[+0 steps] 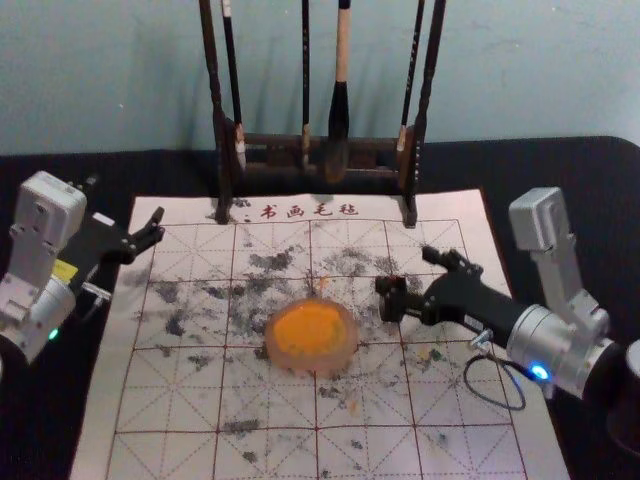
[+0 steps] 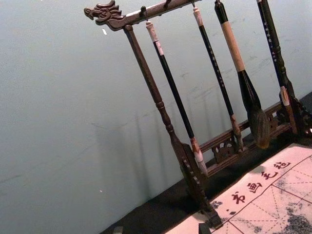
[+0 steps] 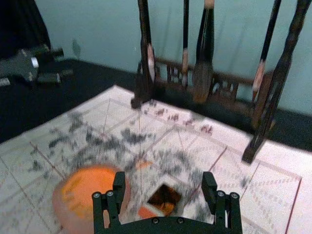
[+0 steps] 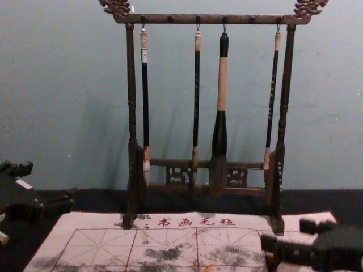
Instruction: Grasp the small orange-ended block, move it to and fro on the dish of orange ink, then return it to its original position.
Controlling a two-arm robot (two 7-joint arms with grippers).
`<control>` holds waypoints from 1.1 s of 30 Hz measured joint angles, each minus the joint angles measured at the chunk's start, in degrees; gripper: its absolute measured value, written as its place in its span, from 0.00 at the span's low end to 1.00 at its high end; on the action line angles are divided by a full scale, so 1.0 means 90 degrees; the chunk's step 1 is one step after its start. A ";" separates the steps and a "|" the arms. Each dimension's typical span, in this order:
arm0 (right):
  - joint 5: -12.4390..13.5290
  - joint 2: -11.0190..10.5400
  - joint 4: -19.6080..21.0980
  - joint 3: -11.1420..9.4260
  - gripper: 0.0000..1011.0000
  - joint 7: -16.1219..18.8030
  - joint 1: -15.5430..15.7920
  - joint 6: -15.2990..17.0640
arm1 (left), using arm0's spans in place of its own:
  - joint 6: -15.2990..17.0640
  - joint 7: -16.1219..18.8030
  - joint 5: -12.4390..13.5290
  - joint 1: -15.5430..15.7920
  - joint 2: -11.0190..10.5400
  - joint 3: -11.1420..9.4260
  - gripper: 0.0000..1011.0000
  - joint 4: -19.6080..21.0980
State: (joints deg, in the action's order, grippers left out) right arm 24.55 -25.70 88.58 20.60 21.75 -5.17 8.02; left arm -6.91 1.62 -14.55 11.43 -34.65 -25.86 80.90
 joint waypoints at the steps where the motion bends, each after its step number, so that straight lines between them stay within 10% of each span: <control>1: 0.0009 -0.0003 0.0035 -0.0029 0.99 0.0000 0.0005 -0.0034 | 0.0000 0.0000 0.0000 0.0000 0.0000 0.0000 0.99 0.0000; 6: 0.0016 0.0026 0.0281 -0.0295 0.99 -0.0264 0.0121 -0.0298 | 0.0000 0.0000 0.0000 0.0000 0.0000 0.0000 0.99 0.0000; 17: -0.1051 0.0338 -0.0144 -0.0562 0.99 -0.1560 0.0450 -0.0667 | 0.0000 0.0000 0.0000 0.0000 0.0000 0.0000 0.99 0.0000; 33: -0.1268 0.0477 -0.0450 -0.0547 0.99 -0.1698 0.0467 -0.0625 | 0.0000 0.0000 0.0000 0.0000 0.0000 0.0000 0.99 0.0000</control>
State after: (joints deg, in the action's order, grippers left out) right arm 13.14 -21.41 84.54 15.68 6.47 -0.97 2.39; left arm -6.91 1.62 -14.55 11.43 -34.64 -25.86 80.90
